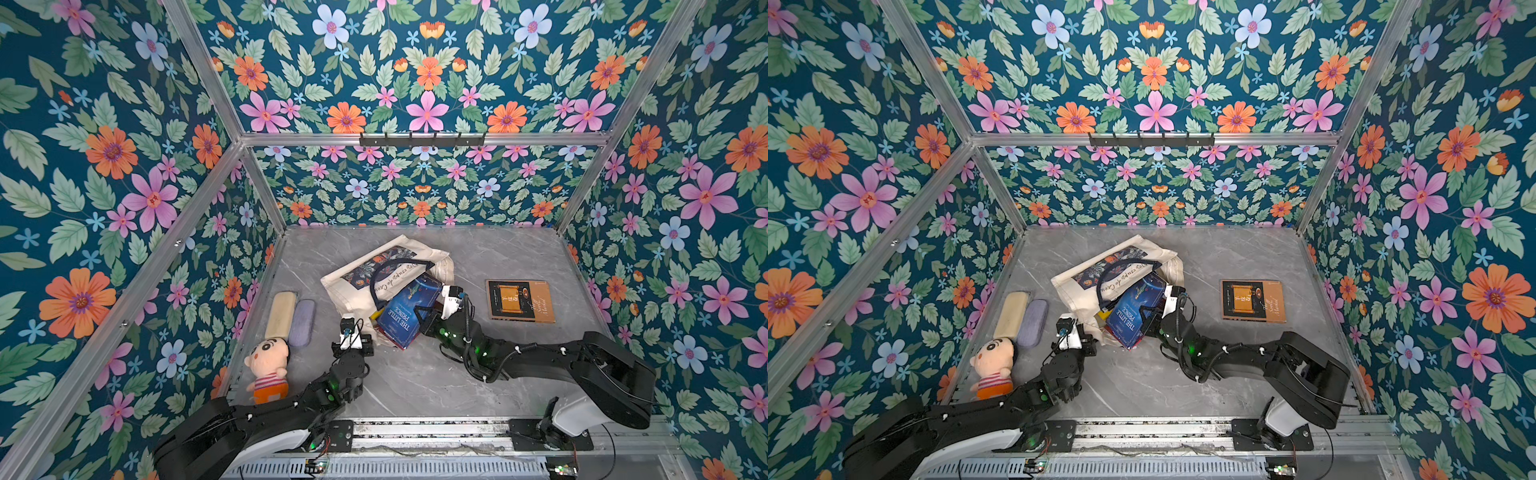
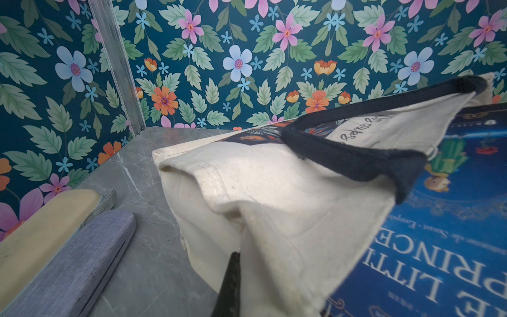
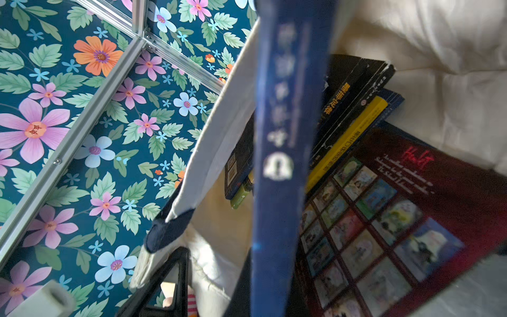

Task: Take out the books from the canvas bag
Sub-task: Pick up the book from the canvas bag, then place the book at the center of the board.

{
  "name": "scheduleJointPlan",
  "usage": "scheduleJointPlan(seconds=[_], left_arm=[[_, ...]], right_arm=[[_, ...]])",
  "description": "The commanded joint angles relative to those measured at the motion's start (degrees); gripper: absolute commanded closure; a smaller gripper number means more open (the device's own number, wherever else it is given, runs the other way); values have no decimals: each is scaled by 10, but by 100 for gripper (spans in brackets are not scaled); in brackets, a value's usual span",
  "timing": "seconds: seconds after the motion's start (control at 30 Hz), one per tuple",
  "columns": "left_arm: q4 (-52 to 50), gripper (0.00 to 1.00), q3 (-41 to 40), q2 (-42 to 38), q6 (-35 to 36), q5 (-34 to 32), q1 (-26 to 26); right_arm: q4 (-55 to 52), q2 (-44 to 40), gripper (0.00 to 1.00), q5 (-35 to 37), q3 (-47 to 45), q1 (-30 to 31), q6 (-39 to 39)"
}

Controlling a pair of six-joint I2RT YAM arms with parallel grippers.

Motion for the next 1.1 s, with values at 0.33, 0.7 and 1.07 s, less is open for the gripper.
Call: scheduleJointPlan(seconds=[0.33, 0.7, 1.07], left_arm=[[-1, 100, 8, 5, -3, -23, 1], [-2, 100, 6, -5, -3, -24, 2], [-1, 100, 6, -3, -1, -23, 2]], right_arm=[[-68, -255, 100, 99, -95, 1, -64], [-382, -555, 100, 343, -159, 0, 12], [-649, -693, 100, 383, -211, -64, 219]])
